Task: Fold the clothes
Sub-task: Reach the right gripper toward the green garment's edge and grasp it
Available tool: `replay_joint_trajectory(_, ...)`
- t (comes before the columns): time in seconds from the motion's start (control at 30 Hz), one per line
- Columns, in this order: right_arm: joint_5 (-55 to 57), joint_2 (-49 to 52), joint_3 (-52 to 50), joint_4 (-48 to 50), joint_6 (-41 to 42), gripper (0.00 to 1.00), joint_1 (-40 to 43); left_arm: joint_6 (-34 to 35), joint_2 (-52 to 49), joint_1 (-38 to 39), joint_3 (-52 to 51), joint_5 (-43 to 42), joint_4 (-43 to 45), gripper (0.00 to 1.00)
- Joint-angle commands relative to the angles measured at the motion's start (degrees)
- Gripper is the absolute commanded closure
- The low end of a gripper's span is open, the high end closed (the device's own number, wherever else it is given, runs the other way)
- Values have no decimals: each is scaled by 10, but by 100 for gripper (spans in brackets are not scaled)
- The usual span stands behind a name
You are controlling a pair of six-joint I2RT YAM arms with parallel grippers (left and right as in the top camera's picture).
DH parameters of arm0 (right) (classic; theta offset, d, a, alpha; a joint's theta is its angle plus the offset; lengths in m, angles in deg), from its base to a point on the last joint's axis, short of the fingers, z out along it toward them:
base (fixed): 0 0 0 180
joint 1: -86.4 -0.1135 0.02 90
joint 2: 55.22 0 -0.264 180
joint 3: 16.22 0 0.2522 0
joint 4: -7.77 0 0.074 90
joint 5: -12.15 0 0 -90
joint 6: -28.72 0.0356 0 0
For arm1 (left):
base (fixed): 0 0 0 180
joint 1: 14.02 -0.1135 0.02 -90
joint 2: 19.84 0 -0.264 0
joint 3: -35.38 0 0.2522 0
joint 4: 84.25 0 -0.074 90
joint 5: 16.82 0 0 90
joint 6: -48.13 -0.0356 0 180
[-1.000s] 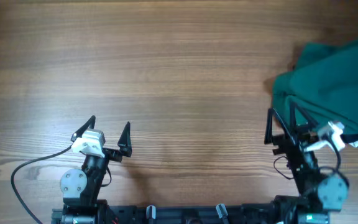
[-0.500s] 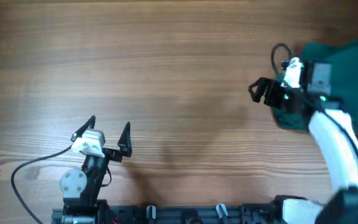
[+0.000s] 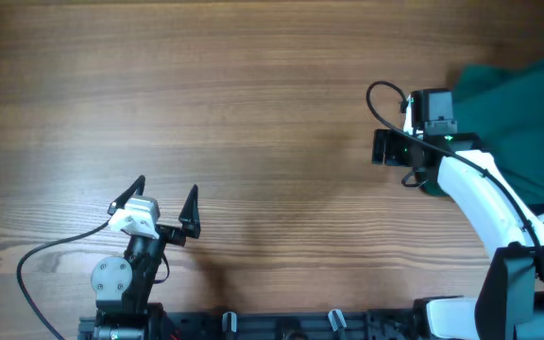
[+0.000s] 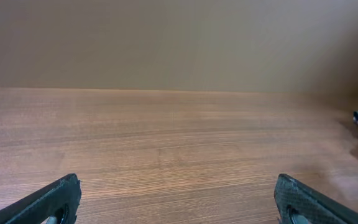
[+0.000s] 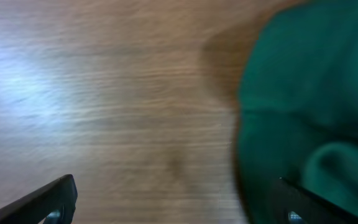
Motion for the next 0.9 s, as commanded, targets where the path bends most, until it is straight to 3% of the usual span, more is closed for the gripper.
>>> replay_joint_trajectory(0.0,109,10,14,4,-19,0,-9,-9,4,3,-3,1,-2,0)
replay_joint_trajectory(0.37,135,15,14,-5,-7,0,-9,-9,4,3,-3,1,-2,0)
replay_joint_trajectory(0.53,-17,14,14,5,-9,0,-9,-9,4,3,-3,1,-2,0)
replay_joint_trajectory(0.6,-30,14,14,30,-7,0,-9,-9,4,3,-3,1,-2,0)
replay_joint_trajectory(0.7,-27,15,14,58,-11,3,-9,-9,4,3,-3,1,-2,0)
replay_joint_trajectory(0.77,9,17,14,60,-8,14,-9,-9,4,3,-3,1,-2,0)
replay_joint_trajectory(0.87,48,34,14,53,-9,12,-9,-9,4,3,-3,1,-2,0)
